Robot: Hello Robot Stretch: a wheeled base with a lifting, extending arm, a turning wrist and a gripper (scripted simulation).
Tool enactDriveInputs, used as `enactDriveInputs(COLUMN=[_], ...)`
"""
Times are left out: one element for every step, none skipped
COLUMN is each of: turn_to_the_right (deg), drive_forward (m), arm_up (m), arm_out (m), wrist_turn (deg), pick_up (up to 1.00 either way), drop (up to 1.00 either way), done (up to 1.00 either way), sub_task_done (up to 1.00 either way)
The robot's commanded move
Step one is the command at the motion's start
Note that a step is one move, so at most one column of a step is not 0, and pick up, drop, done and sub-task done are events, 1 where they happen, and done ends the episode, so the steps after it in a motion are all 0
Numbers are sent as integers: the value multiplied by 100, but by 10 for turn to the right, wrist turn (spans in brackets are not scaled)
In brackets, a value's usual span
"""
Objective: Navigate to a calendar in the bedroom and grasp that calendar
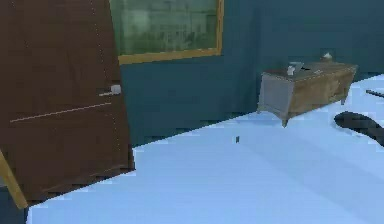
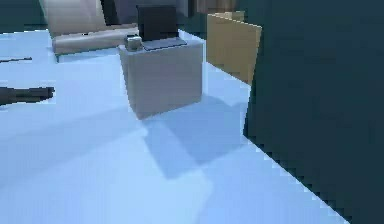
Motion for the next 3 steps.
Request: enactDriveInputs(turn_to_the_right=[-390, 0, -120], drive_forward=[0, 100, 0], arm_up=[0, 0, 0], arm_out=[0, 0, 0], wrist_turn=[0, 0, 0], pick_up=[0, 0, 0], drop=[0, 0, 0], done=[0, 0, 0], sub_task_done=[0, 0, 0])
